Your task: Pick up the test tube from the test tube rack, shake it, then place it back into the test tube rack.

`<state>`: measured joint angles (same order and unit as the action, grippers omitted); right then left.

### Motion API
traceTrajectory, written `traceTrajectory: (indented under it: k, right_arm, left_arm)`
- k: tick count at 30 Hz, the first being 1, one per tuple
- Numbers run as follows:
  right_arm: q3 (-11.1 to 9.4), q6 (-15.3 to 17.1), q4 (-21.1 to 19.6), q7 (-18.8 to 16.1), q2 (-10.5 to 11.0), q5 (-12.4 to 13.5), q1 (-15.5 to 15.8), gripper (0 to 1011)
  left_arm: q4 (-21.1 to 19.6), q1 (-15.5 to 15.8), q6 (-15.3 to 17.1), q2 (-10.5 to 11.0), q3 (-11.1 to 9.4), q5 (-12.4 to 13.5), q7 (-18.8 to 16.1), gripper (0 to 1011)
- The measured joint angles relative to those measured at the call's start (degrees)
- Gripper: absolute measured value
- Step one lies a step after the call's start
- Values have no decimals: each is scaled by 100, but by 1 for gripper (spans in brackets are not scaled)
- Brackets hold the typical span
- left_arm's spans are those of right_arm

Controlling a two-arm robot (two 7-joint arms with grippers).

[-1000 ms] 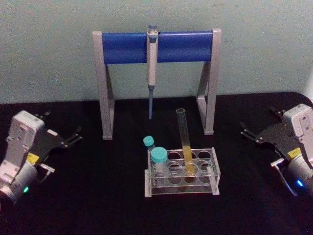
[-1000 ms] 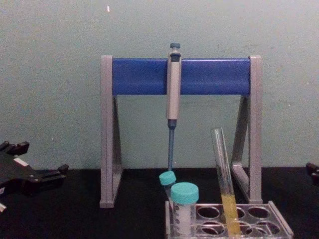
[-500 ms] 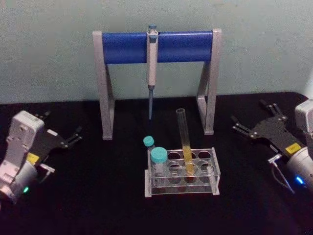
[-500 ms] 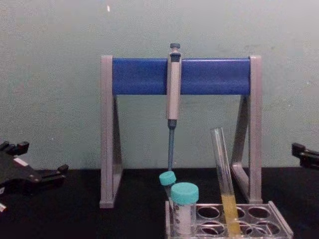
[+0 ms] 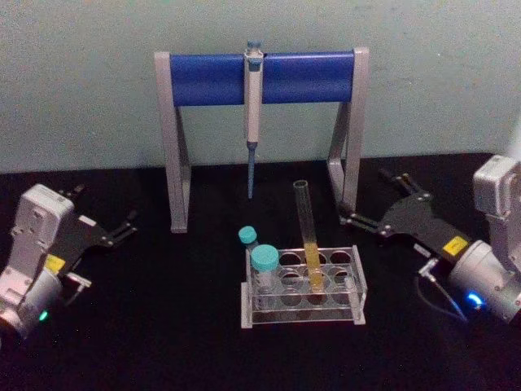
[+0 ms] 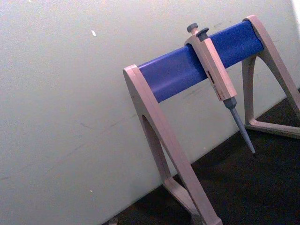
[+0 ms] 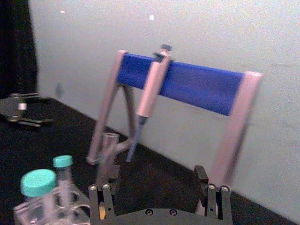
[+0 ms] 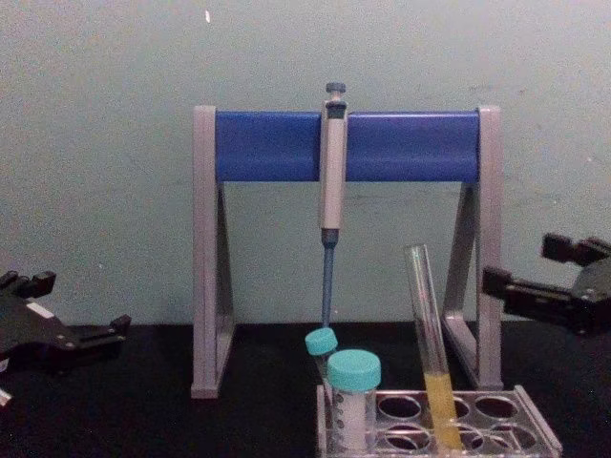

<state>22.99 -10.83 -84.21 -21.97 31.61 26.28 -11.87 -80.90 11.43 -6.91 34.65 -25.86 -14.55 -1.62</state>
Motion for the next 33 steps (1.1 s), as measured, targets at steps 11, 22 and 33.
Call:
traceTrajectory:
  k: [11,22,33]
  right_arm:
    - [115,402,233,-778,-212,257,-322,1000]
    - [255,759,383,-1095,-345,155,-551,1000]
    - [372,958,482,-1165,-416,-2,-724,1000]
  left_arm:
    - [0,0,0,0,0,0,0,1001]
    - [0,0,0,0,0,0,0,1001]
    - [0,0,0,0,0,0,0,1001]
